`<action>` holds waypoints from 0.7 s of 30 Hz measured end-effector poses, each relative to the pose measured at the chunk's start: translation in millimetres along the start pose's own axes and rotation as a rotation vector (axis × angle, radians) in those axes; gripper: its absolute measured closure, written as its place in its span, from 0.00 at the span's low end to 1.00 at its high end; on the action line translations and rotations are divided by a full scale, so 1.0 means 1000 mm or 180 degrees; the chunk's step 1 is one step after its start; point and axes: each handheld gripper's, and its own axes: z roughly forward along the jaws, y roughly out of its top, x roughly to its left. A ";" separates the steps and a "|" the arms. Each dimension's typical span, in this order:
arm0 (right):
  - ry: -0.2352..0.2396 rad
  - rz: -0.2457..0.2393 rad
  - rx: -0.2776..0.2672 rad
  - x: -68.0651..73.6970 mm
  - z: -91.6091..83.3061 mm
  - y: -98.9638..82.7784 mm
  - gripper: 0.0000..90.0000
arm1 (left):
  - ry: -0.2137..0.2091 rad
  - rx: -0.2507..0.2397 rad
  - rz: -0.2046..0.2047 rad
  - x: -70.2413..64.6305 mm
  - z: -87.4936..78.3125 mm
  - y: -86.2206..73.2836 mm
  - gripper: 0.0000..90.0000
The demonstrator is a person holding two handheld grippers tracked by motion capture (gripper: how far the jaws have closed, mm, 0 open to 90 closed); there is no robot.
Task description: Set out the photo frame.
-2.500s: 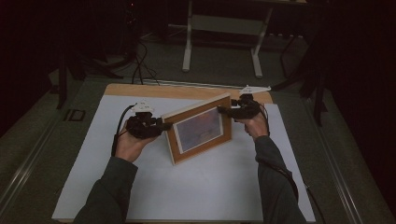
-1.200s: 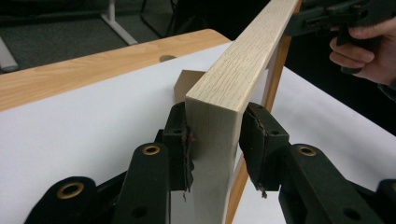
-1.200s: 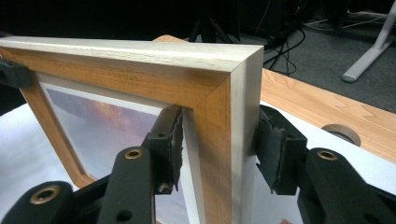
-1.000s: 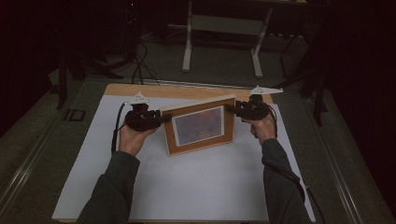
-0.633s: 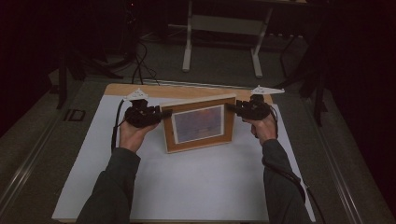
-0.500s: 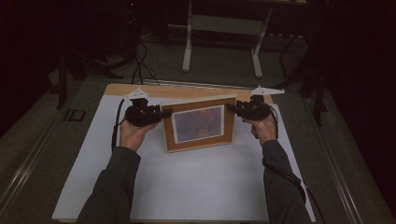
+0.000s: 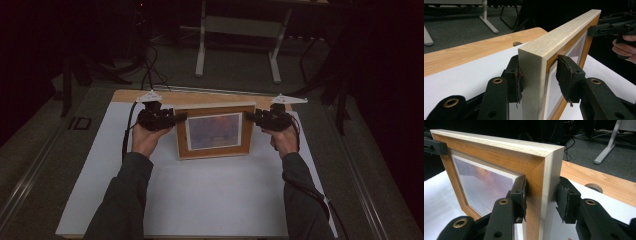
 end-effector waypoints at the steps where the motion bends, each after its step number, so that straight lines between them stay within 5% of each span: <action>1: -0.0006 0.0007 -0.0002 0.000 0.000 -0.001 0.69 | 0.0006 -0.0006 0.0006 0.001 0.001 0.000 0.64; 13: -0.0074 0.0106 -0.0031 0.000 0.001 -0.008 0.69 | -0.0041 -0.0059 0.0030 0.011 0.011 0.002 0.63; 21: -0.0089 0.0152 -0.0044 0.001 0.001 -0.013 0.69 | -0.0088 -0.0081 -0.0065 0.016 0.014 0.001 0.62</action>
